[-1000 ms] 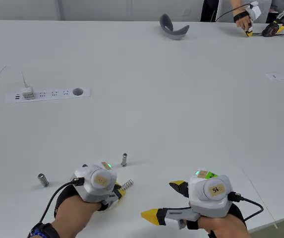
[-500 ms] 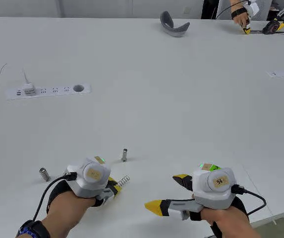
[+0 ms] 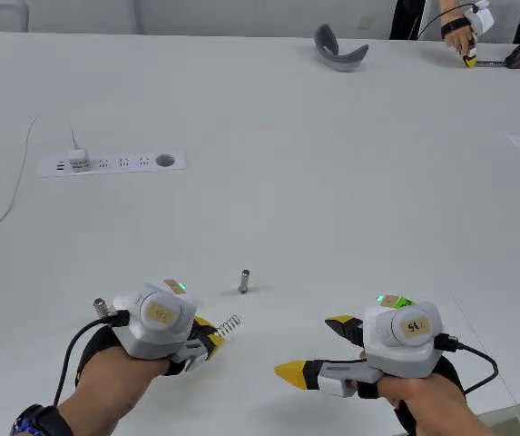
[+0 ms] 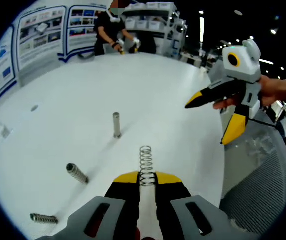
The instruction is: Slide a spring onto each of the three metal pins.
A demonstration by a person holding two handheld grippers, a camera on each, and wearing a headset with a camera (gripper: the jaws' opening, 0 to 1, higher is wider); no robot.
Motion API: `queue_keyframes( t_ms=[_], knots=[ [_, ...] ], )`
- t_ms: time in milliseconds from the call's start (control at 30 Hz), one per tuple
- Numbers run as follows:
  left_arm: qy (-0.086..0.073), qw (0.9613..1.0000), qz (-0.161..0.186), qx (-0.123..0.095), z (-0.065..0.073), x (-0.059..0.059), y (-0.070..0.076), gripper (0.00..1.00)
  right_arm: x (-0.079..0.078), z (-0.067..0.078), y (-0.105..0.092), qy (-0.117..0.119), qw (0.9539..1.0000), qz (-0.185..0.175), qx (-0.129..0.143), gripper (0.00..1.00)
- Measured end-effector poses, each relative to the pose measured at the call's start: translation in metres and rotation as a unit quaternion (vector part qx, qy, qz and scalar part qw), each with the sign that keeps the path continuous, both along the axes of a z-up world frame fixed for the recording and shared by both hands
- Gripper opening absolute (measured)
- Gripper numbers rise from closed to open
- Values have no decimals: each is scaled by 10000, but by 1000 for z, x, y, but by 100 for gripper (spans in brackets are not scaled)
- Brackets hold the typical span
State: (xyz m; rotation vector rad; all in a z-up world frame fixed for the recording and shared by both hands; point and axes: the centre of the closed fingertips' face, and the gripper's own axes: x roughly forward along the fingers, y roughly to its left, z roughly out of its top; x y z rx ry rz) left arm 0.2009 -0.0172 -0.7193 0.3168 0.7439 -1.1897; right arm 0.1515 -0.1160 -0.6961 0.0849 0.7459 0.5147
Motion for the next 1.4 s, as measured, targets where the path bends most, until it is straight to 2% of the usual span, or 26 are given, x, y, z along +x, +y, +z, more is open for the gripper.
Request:
queue_keyframes(
  t_ms=[267,667,1067,1400],
  knots=[
    [-114,9998,-171,-27,9,-10,9,10,2,2,12,11,9998,150,121,74],
    [-59,9997,-204,-79,15,-29,25,10,0,-1,37,131,9983,423,372,70],
    [-20,9997,-214,-141,20,-42,30,10,3,-1,63,228,9954,725,580,64],
    [-63,9993,-344,-147,23,-53,28,10,3,3,82,291,9909,1007,848,57]
  ],
)
